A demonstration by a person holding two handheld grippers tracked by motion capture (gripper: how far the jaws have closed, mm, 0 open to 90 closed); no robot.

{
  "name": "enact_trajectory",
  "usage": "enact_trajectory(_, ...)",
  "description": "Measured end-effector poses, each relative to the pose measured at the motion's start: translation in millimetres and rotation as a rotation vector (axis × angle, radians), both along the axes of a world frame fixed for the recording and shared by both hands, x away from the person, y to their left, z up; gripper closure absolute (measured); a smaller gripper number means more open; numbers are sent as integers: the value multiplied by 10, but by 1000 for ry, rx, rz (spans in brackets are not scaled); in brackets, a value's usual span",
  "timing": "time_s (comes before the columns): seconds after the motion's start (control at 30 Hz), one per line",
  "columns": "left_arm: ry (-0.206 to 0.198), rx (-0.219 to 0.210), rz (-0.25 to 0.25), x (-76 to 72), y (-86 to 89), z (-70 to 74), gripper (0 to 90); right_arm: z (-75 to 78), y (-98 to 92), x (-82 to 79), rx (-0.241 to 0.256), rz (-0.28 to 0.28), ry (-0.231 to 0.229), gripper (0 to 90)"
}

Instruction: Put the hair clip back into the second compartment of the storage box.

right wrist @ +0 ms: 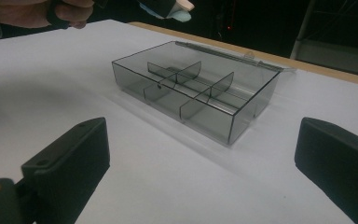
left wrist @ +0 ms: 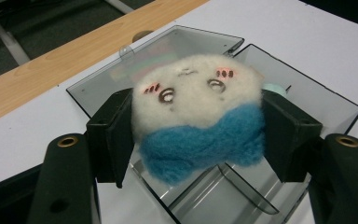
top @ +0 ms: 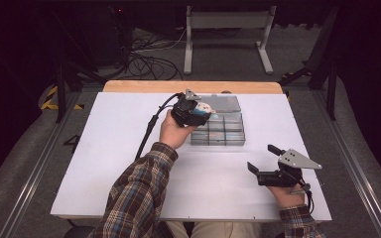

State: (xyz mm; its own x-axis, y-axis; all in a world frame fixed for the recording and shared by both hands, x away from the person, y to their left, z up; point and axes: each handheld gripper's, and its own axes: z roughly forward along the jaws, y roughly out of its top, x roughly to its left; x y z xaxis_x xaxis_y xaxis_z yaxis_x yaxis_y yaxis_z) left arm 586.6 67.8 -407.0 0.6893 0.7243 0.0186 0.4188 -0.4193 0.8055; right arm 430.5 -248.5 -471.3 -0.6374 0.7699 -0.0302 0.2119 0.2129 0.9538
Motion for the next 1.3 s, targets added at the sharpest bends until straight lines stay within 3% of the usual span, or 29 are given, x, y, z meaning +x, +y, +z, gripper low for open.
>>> enact_trajectory(0.17, 4, 2, 19, 74, -62, -52, 345, -2, 6, 7, -2, 5, -4, 41)
enact_trajectory(0.43, 9, 18, 5, 132, -184, -88, 344, -2, 10, 10, -3, 1, -1, 41)
enact_trajectory(0.7, 0, -11, 16, 194, -255, -96, 344, -2, 27, 17, -3, 4, -3, 41)
enact_trajectory(0.8, 15, -28, 11, 212, -278, -139, 343, -1, 26, 18, -2, 3, -3, 41)
enact_trajectory(1.13, 74, 8, -6, 236, -412, -332, 343, -1, 39, 16, -5, 7, -2, 41)
enact_trajectory(1.3, 71, 21, -11, 232, -457, -368, 343, 0, 35, 15, -4, 10, -2, 41)
